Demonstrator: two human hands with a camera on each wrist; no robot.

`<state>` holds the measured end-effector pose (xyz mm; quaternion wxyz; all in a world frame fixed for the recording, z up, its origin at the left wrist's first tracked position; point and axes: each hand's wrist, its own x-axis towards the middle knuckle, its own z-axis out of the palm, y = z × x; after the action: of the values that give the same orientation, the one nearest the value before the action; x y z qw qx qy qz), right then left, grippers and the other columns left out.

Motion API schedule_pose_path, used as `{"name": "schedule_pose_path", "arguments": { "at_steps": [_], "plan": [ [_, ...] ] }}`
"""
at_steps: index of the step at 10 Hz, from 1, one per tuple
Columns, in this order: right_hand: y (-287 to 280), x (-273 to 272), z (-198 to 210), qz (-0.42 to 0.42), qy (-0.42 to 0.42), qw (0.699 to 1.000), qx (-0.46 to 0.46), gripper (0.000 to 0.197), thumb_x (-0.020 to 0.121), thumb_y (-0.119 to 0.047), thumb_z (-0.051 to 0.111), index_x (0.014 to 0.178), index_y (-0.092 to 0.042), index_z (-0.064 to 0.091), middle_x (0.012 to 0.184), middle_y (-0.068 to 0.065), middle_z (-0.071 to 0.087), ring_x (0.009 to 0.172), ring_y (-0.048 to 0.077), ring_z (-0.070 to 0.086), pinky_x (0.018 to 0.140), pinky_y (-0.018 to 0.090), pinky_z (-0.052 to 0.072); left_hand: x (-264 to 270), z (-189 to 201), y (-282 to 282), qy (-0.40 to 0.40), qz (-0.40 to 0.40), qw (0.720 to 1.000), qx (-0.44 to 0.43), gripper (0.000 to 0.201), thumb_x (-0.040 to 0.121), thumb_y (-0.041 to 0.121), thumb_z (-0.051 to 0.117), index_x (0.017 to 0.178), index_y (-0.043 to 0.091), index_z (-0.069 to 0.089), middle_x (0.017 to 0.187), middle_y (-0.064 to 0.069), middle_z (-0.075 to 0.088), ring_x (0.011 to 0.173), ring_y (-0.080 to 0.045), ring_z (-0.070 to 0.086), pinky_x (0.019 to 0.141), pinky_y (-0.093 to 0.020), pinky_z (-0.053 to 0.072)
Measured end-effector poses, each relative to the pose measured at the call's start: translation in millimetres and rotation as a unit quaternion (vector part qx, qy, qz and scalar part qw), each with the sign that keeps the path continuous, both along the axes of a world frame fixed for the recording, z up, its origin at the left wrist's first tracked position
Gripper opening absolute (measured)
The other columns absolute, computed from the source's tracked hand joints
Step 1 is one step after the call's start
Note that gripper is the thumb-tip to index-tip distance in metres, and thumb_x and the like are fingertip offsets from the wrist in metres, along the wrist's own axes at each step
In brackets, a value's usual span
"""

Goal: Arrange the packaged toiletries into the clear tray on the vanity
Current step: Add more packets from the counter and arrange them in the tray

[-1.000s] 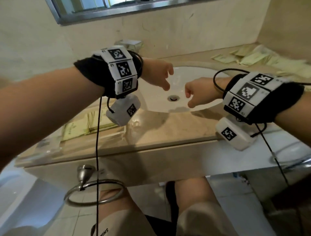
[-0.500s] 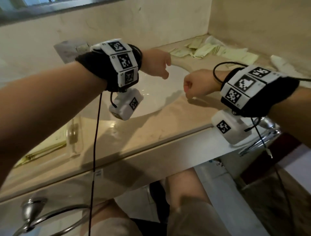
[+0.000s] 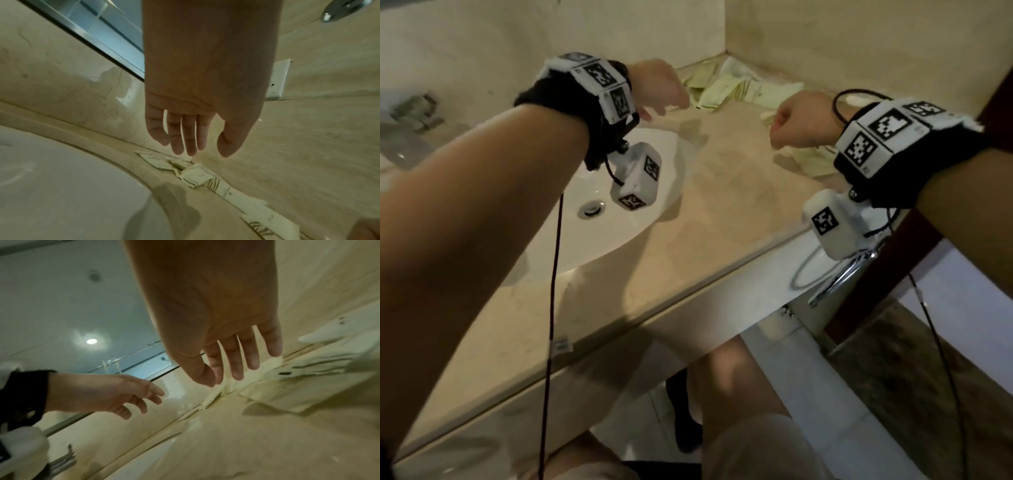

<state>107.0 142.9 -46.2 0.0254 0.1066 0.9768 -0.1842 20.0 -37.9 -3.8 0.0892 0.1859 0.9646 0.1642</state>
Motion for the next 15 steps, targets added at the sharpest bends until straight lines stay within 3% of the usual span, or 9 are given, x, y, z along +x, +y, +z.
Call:
{"name": "schedule_pose_path", "arguments": {
  "at_steps": [1, 3, 4, 5, 8, 9, 10, 13, 15],
  "plan": [
    [27, -7, -2, -0.07, -0.009, 0.997, 0.017, 0.019, 0.081, -0.022, 0.059, 0.084, -0.003, 0.059, 0.081, 0.017, 0.056, 0.068, 0.027, 0.052, 0.063, 0.037, 0.041, -9, -3, 17, -0.02, 0.004, 0.999, 0.034, 0.029, 0.093, 0.025, 0.051, 0.117, 0.01, 0.054, 0.111, -0.003, 0.053, 0.099, -0.019, 0.054, 0.087, -0.034, 0.048],
    [74, -15, -13, -0.143, -0.062, 0.985, 0.075, 0.019, 0.076, -0.023, 0.058, 0.081, -0.008, 0.048, 0.073, 0.014, 0.045, 0.06, 0.026, 0.046, 0.059, 0.035, 0.041, -14, -12, 59, -0.045, -0.016, 0.998, 0.033, 0.037, 0.094, 0.021, 0.05, 0.128, 0.005, 0.051, 0.128, -0.009, 0.055, 0.095, -0.016, 0.052, 0.067, -0.026, 0.046],
    [84, -15, -20, -0.188, -0.046, 0.978, 0.079, 0.043, 0.083, -0.017, 0.056, 0.122, -0.003, 0.046, 0.11, 0.026, 0.055, 0.098, 0.039, 0.058, 0.079, 0.047, 0.048, -15, -18, 77, -0.06, -0.033, 0.997, 0.024, 0.037, 0.094, 0.022, 0.05, 0.128, 0.006, 0.051, 0.13, -0.009, 0.054, 0.094, -0.016, 0.053, 0.064, -0.024, 0.044],
    [83, -4, -20, -0.223, -0.024, 0.971, 0.084, 0.049, 0.094, -0.016, 0.046, 0.139, -0.003, 0.031, 0.128, 0.029, 0.048, 0.112, 0.044, 0.052, 0.088, 0.051, 0.044, -16, -22, 90, -0.062, -0.047, 0.997, 0.013, 0.038, 0.094, 0.022, 0.051, 0.128, 0.005, 0.051, 0.13, -0.007, 0.053, 0.095, -0.016, 0.053, 0.066, -0.026, 0.045],
    [99, -1, -23, -0.204, -0.001, 0.979, 0.008, 0.049, 0.086, -0.006, 0.056, 0.133, -0.002, 0.043, 0.128, 0.023, 0.052, 0.116, 0.04, 0.052, 0.096, 0.048, 0.044, -18, -27, 126, -0.056, -0.128, 0.99, -0.032, 0.023, 0.095, 0.017, 0.048, 0.117, 0.022, 0.046, 0.105, -0.006, 0.045, 0.094, -0.024, 0.045, 0.077, -0.032, 0.037],
    [98, 0, -26, -0.192, 0.014, 0.981, 0.005, 0.048, 0.086, -0.008, 0.056, 0.132, -0.004, 0.045, 0.133, 0.022, 0.049, 0.122, 0.04, 0.048, 0.099, 0.048, 0.04, -18, -27, 140, -0.03, -0.162, 0.985, -0.057, 0.049, 0.096, 0.014, 0.048, 0.143, 0.016, 0.034, 0.143, -0.006, 0.039, 0.126, -0.025, 0.044, 0.083, -0.025, 0.038],
    [94, 0, -24, -0.175, 0.006, 0.984, 0.013, 0.045, 0.09, -0.013, 0.052, 0.134, -0.007, 0.044, 0.132, 0.02, 0.051, 0.118, 0.039, 0.051, 0.098, 0.049, 0.043, -19, -33, 151, 0.016, -0.171, 0.982, -0.08, 0.055, 0.094, 0.009, 0.048, 0.146, 0.016, 0.031, 0.151, -0.008, 0.032, 0.136, -0.024, 0.035, 0.1, -0.026, 0.036],
    [97, -6, -19, -0.148, -0.017, 0.989, 0.007, 0.043, 0.089, -0.005, 0.053, 0.131, 0.001, 0.049, 0.133, 0.023, 0.051, 0.122, 0.04, 0.049, 0.101, 0.049, 0.041, -19, -36, 180, 0.068, -0.253, 0.953, -0.149, 0.069, 0.089, -0.006, 0.051, 0.149, 0.014, 0.021, 0.154, -0.011, 0.025, 0.138, -0.027, 0.032, 0.104, -0.034, 0.033],
    [96, -9, -20, -0.128, -0.025, 0.991, 0.033, 0.041, 0.091, -0.006, 0.051, 0.131, 0.001, 0.049, 0.133, 0.023, 0.051, 0.122, 0.039, 0.049, 0.102, 0.048, 0.041, -27, -55, 183, 0.098, -0.246, 0.956, -0.124, 0.059, 0.089, 0.008, 0.058, 0.143, 0.015, 0.036, 0.145, -0.01, 0.04, 0.132, -0.025, 0.041, 0.105, -0.032, 0.034]
  ]
}}
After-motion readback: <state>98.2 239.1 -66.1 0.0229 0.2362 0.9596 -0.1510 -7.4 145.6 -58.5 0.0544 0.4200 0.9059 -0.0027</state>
